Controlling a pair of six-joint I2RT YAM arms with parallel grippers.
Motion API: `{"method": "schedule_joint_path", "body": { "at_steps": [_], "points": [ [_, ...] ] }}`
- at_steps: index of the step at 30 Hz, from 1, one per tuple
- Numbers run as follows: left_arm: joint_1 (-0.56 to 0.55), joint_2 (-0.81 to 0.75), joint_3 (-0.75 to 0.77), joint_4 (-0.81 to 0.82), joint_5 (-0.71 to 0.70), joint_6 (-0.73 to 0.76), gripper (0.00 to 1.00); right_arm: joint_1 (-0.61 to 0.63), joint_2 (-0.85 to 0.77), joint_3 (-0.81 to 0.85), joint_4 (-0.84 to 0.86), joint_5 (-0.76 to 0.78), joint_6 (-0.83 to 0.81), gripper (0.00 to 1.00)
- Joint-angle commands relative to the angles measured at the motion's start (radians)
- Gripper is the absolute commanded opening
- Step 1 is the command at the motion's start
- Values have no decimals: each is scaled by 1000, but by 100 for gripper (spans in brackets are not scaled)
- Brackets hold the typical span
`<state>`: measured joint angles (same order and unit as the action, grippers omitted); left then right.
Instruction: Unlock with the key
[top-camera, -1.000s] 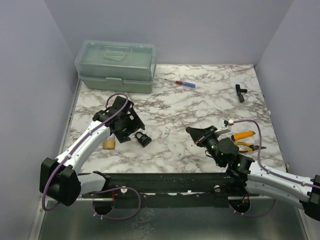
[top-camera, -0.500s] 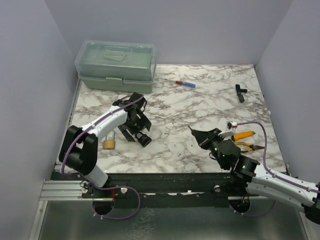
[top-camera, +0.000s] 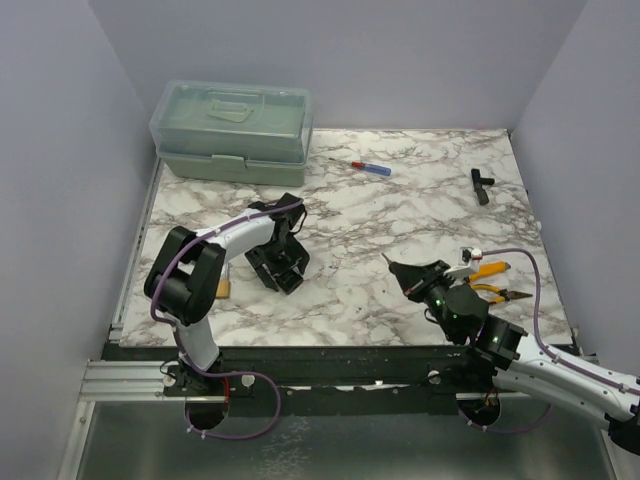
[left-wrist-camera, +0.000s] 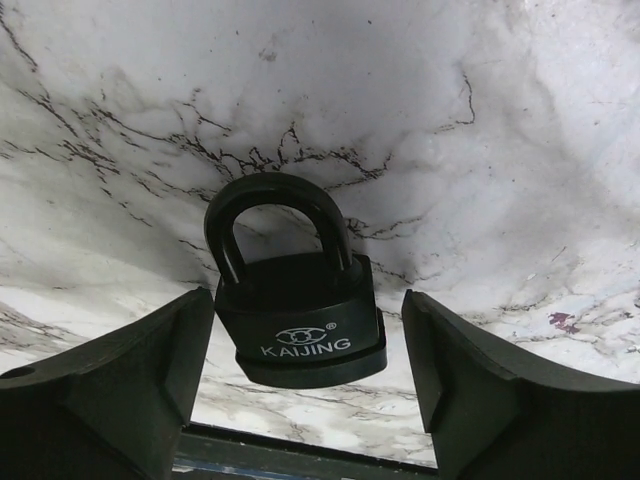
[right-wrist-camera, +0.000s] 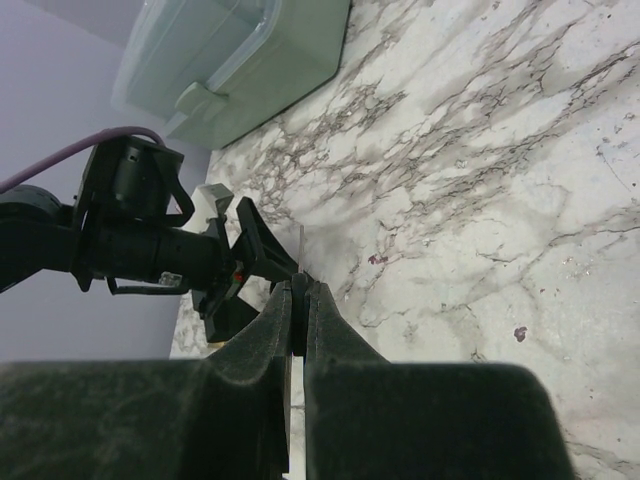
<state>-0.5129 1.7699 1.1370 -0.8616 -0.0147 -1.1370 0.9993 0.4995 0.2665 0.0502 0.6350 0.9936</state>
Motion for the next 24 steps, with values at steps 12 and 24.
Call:
{"method": "schedule_joint_path", "body": {
  "at_steps": [12,24],
  "points": [
    [-7,52,-18,85,60,-34,4,-1,-54,-13,-92,76,-7,1],
    [-6,-331,-272,495,116,-64,0,0,-33,12,-30,77,-138,1]
  ]
}}
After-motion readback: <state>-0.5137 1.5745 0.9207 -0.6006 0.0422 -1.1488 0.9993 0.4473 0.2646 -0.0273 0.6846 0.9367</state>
